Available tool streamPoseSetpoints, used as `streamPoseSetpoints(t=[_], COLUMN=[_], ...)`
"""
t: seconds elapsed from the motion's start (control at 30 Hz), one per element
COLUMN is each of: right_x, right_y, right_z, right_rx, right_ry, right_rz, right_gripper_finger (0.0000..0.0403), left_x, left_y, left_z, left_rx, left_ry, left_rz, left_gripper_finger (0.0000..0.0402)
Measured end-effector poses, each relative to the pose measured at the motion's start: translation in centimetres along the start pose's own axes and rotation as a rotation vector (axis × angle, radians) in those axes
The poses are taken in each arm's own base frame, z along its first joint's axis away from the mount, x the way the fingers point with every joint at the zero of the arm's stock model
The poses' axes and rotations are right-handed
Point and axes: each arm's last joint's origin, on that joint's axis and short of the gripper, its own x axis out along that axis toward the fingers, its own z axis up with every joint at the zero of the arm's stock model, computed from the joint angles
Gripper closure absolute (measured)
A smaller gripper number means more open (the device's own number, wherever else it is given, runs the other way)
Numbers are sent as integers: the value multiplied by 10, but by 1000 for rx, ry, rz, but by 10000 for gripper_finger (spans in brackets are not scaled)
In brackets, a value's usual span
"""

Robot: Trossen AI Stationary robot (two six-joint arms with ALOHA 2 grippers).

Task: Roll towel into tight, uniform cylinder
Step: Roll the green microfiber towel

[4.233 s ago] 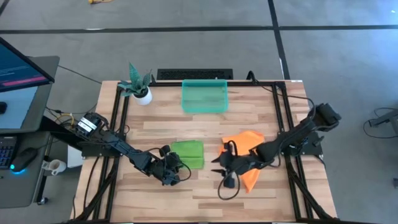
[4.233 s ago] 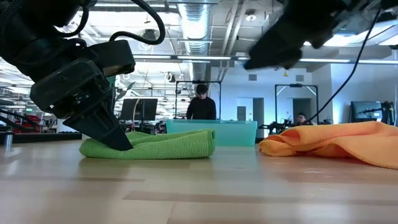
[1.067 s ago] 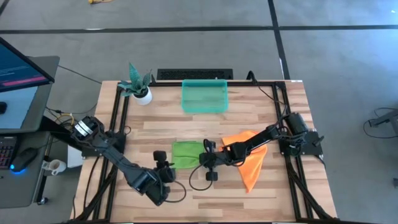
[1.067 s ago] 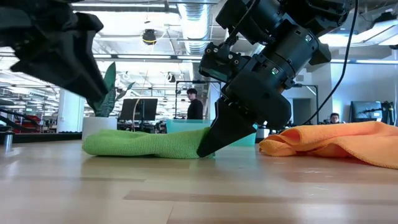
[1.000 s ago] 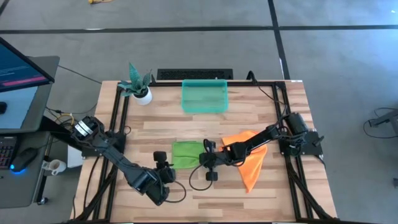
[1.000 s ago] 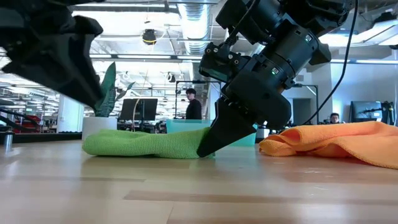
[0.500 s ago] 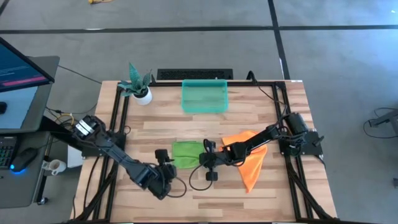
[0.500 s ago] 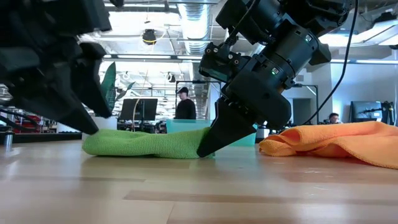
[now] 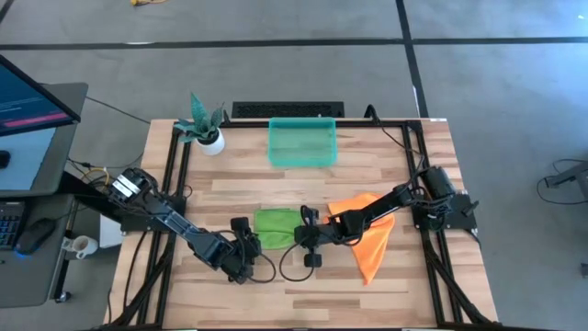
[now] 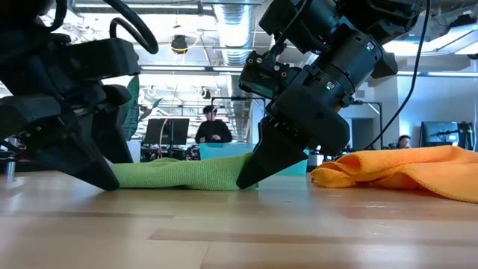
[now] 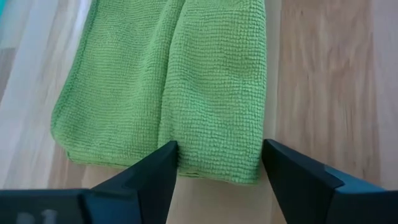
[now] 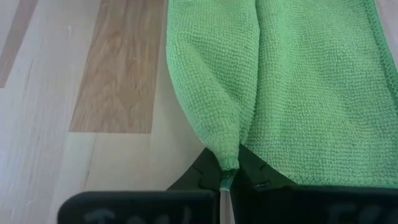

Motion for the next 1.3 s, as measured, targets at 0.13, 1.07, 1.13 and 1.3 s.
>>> streamPoseSetpoints(t=[0.13,1.07,1.13,1.3], right_x=[0,-11,-11,-12], right_y=[0,42,43,43], right_z=[0,-3,-2,-5], right_rx=[-1,0,39,194], right_ry=[0,28,42,130], right_rz=[1,386,430,532], right_gripper_finger=[375,377,377,377], left_x=[0,-15,-14,-14], left_y=[-1,-16,-16,-16], left_z=[0,33,35,30], left_rx=[-4,-363,-385,-418], left_ry=[2,278,322,457], left_rz=[-12,-450,-508,-592], left_gripper_finger=[187,361,363,375])
